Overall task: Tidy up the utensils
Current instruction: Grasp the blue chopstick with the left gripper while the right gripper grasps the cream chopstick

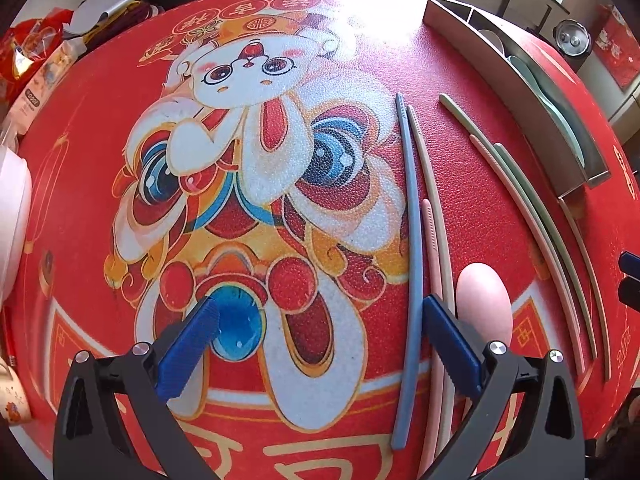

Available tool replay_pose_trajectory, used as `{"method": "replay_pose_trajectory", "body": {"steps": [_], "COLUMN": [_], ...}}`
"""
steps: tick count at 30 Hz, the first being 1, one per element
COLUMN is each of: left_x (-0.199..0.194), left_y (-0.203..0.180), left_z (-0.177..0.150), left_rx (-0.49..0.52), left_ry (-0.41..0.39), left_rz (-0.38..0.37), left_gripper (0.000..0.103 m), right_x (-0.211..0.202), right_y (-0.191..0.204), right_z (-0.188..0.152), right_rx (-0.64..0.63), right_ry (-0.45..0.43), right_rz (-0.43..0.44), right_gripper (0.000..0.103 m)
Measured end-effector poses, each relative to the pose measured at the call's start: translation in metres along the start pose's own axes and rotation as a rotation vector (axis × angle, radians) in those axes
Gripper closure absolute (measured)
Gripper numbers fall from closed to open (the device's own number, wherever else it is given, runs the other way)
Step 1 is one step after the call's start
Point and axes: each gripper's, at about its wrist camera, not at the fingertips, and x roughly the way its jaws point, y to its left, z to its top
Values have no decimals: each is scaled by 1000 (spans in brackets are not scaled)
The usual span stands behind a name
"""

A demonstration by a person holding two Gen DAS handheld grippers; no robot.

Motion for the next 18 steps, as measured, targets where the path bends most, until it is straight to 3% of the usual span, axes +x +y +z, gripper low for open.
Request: {"method": "replay_pose_trajectory", "body": {"steps": [4, 8, 11, 14, 18], "left_x": [0, 1, 2, 4, -1], "left_y": [0, 1, 1, -5, -21], "left_z": [2, 3, 9, 13, 13], "left_rx": [13, 48, 64, 73, 134], "left_ry": [9, 19, 13, 8, -32], "left_rz": [-3, -16, -20, -22, -47], "left_gripper": [5, 5, 5, 7, 20], "right_x": [2, 7, 10, 9, 10], "right_y": [-5, -9, -8, -3, -1], "right_z": [1, 1, 0, -5, -16], "right_rx": [-16, -55, -81, -124, -169], "right_ry": [6, 22, 45, 67, 97], "right_rz": [-22, -64, -90, -93, -110], "right_gripper": [41, 70, 79, 82, 84]}}
